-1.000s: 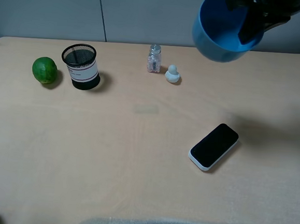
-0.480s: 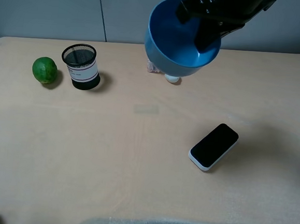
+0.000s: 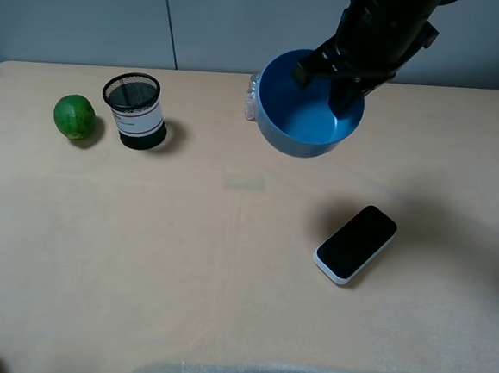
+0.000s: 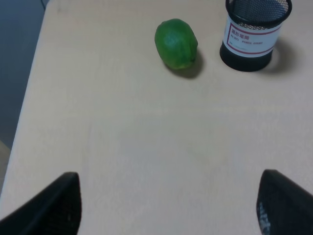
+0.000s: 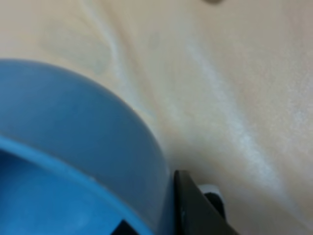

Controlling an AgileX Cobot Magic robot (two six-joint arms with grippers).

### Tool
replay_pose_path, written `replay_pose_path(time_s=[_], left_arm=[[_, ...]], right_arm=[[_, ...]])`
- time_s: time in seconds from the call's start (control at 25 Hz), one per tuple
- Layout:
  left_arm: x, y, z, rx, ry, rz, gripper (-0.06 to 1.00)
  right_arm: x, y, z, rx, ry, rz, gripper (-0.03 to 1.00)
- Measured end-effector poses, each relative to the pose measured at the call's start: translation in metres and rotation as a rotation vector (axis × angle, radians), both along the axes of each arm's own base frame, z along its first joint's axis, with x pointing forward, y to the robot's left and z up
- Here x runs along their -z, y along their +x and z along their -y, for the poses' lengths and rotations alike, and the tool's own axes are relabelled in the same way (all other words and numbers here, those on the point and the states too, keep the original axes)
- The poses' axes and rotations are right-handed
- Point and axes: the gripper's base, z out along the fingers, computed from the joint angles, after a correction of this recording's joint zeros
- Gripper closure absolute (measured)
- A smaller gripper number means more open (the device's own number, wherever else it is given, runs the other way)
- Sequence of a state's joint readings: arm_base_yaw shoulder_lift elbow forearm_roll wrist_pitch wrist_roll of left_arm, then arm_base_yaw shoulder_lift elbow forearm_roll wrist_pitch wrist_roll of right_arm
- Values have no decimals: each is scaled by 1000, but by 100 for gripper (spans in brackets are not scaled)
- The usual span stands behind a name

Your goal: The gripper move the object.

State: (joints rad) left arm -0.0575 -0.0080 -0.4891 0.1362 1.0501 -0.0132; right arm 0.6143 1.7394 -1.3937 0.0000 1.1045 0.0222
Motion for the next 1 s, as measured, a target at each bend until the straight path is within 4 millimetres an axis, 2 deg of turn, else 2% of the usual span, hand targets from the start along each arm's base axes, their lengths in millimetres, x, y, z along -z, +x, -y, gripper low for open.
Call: replay_pose_path(time_s=[0.2, 0.6, 1.0], left_arm=[[0, 0, 0, 0, 0, 0, 15], [0, 0, 0, 0, 0, 0, 15], [0, 0, 0, 0, 0, 0, 15]], right_arm=[[21, 8, -4, -2, -24, -14, 98], [85, 8, -1, -43, -84, -79, 98], [110, 15, 5, -60, -96, -90, 98]])
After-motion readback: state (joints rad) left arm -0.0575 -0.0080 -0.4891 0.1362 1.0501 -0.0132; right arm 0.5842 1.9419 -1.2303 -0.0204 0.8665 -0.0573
